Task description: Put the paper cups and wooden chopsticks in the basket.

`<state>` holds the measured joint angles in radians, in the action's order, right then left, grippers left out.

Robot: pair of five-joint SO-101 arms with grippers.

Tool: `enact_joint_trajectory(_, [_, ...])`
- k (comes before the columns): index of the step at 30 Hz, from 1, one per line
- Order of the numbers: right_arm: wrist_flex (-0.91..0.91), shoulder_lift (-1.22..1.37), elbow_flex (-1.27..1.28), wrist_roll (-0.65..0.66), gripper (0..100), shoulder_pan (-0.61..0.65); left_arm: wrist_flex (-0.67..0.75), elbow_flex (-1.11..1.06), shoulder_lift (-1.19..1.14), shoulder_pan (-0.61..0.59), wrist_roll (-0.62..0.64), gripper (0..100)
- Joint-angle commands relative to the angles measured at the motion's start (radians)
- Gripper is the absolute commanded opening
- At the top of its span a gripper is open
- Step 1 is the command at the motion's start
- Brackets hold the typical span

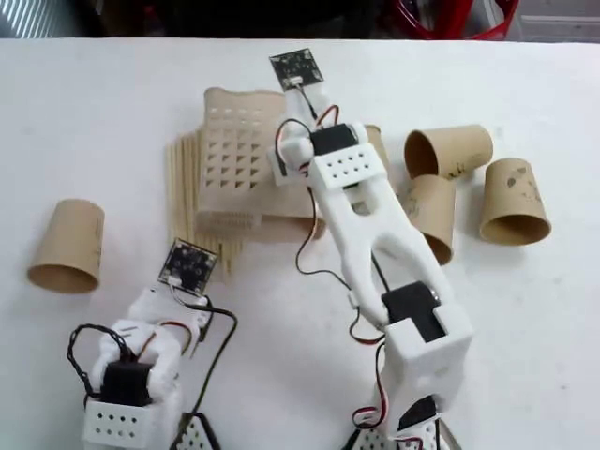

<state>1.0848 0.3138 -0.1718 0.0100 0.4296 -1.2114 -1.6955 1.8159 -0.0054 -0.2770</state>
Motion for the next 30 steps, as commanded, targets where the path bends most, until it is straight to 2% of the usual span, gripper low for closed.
enact_joint_trajectory(1, [0.059,-0.007,-0.035,-0.012,19.1,-0.042,0.020,0.003,0.005,0.007,-0.003,13])
enact_joint_trajectory(8, [0.071,-0.005,0.000,-0.046,19.1,-0.090,0.020,0.003,0.005,0.007,-0.003,13])
enact_joint_trajectory(13, [0.062,-0.008,0.002,-0.046,19.1,-0.067,0.020,0.003,0.005,0.007,-0.003,13])
enact_joint_trajectory(19, [-0.030,0.021,0.015,-0.052,19.1,-0.056,0.020,0.003,0.005,0.007,-0.003,13])
enact_joint_trajectory(26, [-0.027,0.094,0.017,-0.054,18.8,-0.039,0.020,0.003,0.005,0.007,-0.003,13])
enact_joint_trajectory(28, [-0.010,0.101,0.018,-0.054,14.0,-0.050,0.020,0.003,0.005,0.007,-0.003,13])
enact_joint_trajectory(30, [0.002,0.102,0.020,-0.055,2.2,-0.064,0.020,0.003,0.005,0.007,-0.003,13])
